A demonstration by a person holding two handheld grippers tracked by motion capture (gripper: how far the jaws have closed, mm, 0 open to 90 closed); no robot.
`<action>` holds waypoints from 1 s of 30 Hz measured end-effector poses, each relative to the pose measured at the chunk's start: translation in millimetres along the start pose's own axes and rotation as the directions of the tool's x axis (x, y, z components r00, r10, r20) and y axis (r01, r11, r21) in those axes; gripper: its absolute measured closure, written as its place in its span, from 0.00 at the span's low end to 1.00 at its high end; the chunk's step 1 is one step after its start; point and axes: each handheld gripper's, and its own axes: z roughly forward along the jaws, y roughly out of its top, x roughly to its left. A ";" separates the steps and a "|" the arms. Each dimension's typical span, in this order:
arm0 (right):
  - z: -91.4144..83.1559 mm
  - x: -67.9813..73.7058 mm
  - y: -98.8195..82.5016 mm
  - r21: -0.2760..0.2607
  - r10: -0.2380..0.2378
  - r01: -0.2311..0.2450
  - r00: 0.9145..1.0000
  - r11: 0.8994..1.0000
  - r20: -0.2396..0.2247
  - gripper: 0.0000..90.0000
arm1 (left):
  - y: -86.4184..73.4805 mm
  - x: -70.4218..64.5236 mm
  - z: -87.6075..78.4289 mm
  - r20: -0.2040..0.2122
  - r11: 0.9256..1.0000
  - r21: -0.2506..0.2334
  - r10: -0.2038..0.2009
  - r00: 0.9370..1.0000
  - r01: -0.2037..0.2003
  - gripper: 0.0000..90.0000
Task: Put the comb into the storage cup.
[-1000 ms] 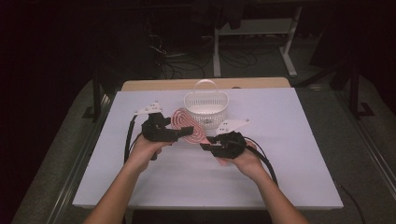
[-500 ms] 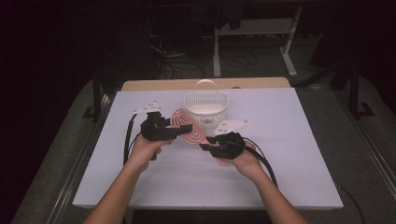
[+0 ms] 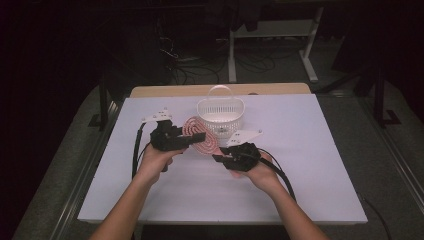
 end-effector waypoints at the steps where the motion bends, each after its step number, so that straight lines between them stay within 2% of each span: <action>1: 0.4 0.2 0.0 0.001 0.001 -0.001 1.000 1.000 0.000 0.76 | 0.0 -0.2 -0.1 0.001 1.000 0.000 0.003 1.000 -0.003 0.58; 18: 6.9 3.3 -0.2 0.008 -0.001 0.001 1.000 1.000 -0.003 0.76 | 0.5 -4.7 -0.1 0.022 0.999 -0.026 0.025 0.999 -0.024 0.69; 30: 8.1 3.6 -0.1 0.010 0.005 -0.005 1.000 1.000 -0.012 0.75 | 1.8 -7.3 -1.2 0.048 0.999 -0.037 0.039 0.998 -0.038 0.71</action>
